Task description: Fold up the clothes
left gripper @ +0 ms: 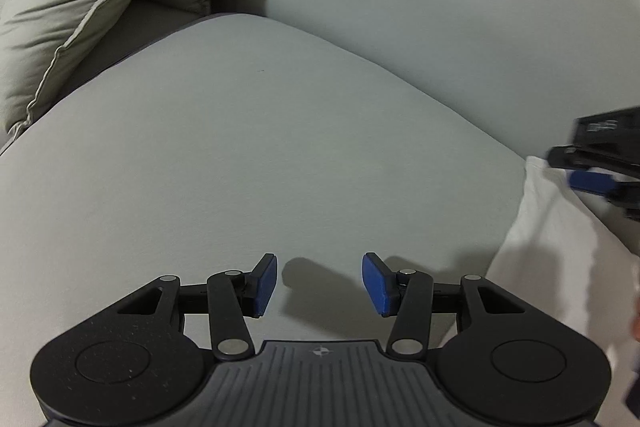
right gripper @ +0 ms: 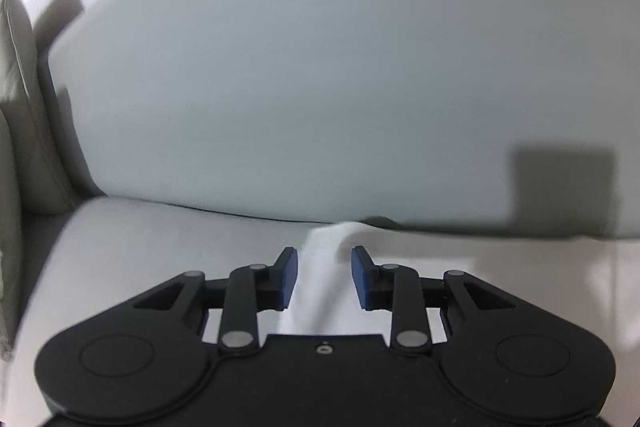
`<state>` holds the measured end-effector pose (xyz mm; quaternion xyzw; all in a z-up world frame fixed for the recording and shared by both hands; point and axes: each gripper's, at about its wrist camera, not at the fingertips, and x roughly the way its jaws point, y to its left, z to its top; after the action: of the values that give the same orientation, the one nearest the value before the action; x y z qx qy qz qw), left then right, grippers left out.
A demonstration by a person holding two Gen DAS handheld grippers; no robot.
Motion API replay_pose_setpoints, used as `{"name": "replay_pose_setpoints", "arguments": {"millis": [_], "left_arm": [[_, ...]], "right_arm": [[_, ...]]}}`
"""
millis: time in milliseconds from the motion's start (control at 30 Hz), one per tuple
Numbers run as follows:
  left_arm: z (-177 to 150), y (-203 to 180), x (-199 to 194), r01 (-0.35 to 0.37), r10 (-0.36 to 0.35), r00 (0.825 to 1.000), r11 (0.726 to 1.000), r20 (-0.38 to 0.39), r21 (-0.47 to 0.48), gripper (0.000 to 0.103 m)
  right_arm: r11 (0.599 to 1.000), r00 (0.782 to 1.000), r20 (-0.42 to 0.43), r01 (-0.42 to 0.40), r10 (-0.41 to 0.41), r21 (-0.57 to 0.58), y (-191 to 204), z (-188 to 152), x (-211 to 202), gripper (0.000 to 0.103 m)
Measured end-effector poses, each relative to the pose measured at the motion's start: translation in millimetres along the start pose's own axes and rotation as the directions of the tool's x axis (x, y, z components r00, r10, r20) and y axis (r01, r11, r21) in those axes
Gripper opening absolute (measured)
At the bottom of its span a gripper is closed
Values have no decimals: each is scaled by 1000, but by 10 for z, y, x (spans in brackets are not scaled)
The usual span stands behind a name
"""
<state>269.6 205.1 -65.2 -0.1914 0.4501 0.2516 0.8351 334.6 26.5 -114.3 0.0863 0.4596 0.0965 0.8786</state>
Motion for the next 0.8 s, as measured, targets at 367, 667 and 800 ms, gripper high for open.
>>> {"name": "replay_pose_setpoints", "arguments": {"millis": [367,667,800], "left_arm": [[25,18,-131,-46,47,999,999,20,-21,49],[47,10,-87,-26,26,1000,998,-7,-50,50],[54,-8,-85,-25,25,1000,998,-6,-50,51]], "right_arm": [[963,963,-19,268,-267,22,77,-106,234,11],[996,996,-45,80,-78,42,322,-174,227,28],[992,988,-95,124,-123,-1,433,-282,411,30]]}}
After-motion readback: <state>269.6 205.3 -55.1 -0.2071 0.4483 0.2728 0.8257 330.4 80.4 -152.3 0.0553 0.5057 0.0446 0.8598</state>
